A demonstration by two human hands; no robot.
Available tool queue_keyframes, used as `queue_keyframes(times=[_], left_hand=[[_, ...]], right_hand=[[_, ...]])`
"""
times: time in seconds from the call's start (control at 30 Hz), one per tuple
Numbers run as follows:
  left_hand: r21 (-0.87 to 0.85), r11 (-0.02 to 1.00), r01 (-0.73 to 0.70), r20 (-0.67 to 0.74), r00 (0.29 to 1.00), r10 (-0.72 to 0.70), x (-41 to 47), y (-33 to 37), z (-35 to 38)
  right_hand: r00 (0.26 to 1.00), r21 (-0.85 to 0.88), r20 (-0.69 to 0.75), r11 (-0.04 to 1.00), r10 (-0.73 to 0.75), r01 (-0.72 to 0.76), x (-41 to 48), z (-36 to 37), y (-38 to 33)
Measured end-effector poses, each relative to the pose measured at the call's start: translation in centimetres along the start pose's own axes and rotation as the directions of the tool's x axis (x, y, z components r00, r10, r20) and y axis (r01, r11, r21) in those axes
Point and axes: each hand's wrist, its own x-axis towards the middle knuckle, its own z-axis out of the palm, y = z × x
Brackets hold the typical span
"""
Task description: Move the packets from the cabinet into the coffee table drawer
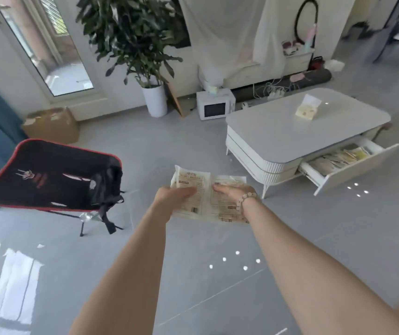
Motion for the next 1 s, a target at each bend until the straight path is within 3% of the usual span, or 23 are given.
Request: queue_keyframes(times=[0.23,0.5,0.77,1.0], left_hand=[[0.136,0.990,-0.041,0.226,0.974,0.010,5.5,4.1,7.7],[0.260,0.963,-0.069,0.438,0.897,-0.054,7.2,5.2,19.1],[0.333,0.940,-0.079,0.568,0.812,-0.133,9.6,6.6,30.6],[0.351,0.926,-0.135,0.621,0.774,-0.122,11.9,11.2,42.3]], right_hand=[[0.969,0.178,-0.230,0.983,0.089,-0.048,2.4,-5.7,0.0],[0.878,0.276,-0.426,0.955,0.219,-0.105,3.1,-13.9,2.5],[0.814,0.359,-0.486,0.922,0.320,-0.148,6.6,-22.9,3.7],[0.772,0.366,-0.533,0.917,0.348,-0.160,12.1,-33.1,1.9]])
